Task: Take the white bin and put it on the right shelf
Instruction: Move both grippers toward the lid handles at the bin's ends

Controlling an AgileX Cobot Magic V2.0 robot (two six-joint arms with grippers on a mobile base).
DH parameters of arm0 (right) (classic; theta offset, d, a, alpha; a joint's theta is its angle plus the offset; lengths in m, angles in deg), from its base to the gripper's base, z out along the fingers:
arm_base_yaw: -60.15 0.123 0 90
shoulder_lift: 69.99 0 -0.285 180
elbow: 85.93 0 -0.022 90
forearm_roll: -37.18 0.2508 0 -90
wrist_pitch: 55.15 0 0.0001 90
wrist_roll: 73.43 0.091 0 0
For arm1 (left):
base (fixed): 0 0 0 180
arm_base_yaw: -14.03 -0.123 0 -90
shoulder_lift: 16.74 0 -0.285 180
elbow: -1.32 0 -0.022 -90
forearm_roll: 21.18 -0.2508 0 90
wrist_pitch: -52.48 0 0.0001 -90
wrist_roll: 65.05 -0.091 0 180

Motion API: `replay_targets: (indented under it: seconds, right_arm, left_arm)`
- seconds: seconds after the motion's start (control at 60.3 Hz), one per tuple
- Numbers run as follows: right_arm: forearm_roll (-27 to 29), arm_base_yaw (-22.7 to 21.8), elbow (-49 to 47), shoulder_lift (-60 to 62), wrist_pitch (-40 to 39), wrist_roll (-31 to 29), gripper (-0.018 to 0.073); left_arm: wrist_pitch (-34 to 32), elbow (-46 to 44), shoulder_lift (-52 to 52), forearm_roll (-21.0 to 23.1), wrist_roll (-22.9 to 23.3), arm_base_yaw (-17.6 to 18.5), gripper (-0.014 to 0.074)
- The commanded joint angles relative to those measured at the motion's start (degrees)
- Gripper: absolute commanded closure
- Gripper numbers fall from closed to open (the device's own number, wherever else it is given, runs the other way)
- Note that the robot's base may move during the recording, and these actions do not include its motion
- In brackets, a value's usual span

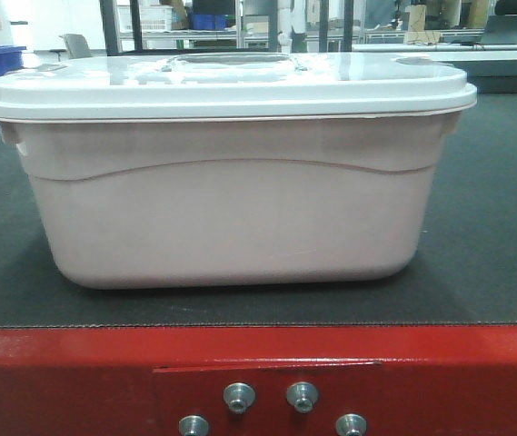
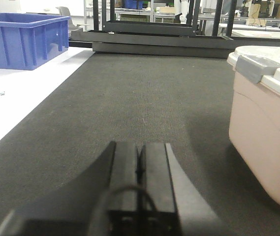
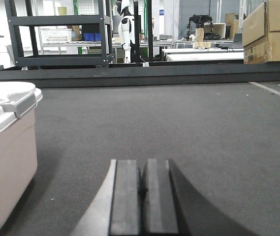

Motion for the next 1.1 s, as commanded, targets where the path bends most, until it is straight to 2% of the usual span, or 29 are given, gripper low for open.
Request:
replay_targets:
  seconds: [0.0, 0.73, 0.88, 1.079]
  right_arm:
    - [-0.6, -0.2, -0.1, 1.0, -5.1, -0.1, 0.0528]
    - [-0.6, -0.2, -0.1, 1.0, -5.3, -0.1, 0.0528]
    - [-0.6, -0.2, -0.1, 1.0, -6.2, -0.1, 0.0528]
    - [-0.4, -0.2, -0.4, 1.0, -6.9, -0.1, 0.0528]
  left_arm:
    - [-5.1, -0.5, 0.7, 0.4, 0.0, 0.0, 0.0713]
    - [-7.6, -0.5, 0.3, 0.5, 0.0, 0.0, 0.0713]
    - [-10.1, -0.6, 0.3, 3.0, 0.0, 0.0, 0.0713]
    - [-9.1, -5.0, 0.3, 3.1, 0.0, 0.0, 0.0713]
